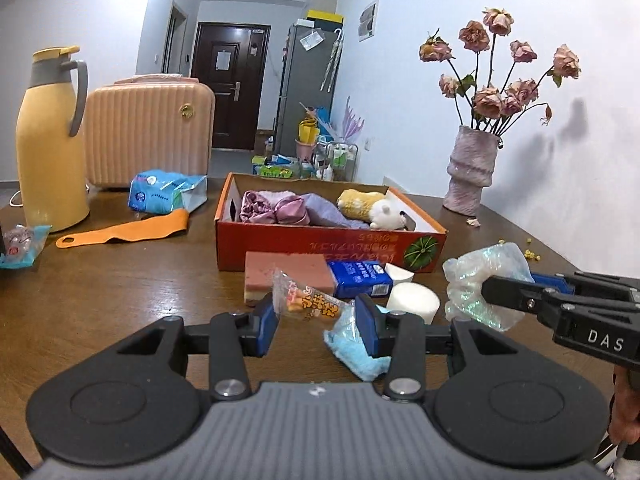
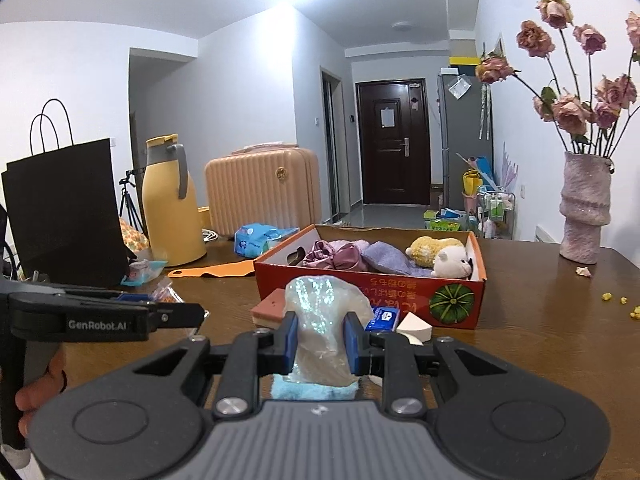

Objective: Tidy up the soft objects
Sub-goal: 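Carry the bag and snack packet into the box and open both tools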

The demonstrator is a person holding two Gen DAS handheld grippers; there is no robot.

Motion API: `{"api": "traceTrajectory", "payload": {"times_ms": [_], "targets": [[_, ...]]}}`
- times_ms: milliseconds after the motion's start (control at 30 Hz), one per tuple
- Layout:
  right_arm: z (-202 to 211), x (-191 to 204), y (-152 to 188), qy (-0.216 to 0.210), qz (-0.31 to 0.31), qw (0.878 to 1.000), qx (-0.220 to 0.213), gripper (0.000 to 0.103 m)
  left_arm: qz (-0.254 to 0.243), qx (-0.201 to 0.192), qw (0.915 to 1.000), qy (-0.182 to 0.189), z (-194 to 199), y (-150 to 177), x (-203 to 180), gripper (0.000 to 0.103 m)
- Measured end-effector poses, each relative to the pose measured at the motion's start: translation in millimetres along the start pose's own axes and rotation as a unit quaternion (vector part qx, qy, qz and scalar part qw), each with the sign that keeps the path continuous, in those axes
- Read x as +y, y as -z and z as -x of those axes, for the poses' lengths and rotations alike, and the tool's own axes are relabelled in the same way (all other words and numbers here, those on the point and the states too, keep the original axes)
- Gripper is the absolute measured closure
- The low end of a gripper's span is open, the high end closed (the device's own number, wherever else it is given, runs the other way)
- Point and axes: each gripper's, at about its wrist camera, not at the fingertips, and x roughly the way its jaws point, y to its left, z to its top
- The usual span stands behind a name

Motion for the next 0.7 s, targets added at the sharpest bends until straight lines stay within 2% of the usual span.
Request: {"api": "traceTrajectory", "payload": {"times_ms": [200, 333, 500, 700], "targets": [[-7.6, -5.6, -6.4, -0.002, 0.001, 1.000, -0.002, 0.080, -0.003, -0.004, 0.9999, 0.009, -16.9, -13.1, 1.7, 0.061], [-39.3, -14.8, -30.5, -0.014, 0.008, 1.000, -0.008, 0.080, 0.000, -0.012, 0.9998, 0.018, -54.6, -41.8, 11.0, 0.061], [-113.5, -43.5, -68.3, -0.036, -0.029, 0.999, 0.014, 0.080, 0.027, 0.026, 0.9990, 0.023, -132.2, -83.7, 36.2, 0.061], [-232.3, -76.4, -92.3, -0.065, -0.118, 0.987, 0.092, 0.080, 0.020, 0.067, 0.9975, 0.004, -221.8, -114.7, 57.7, 0.060]]}}
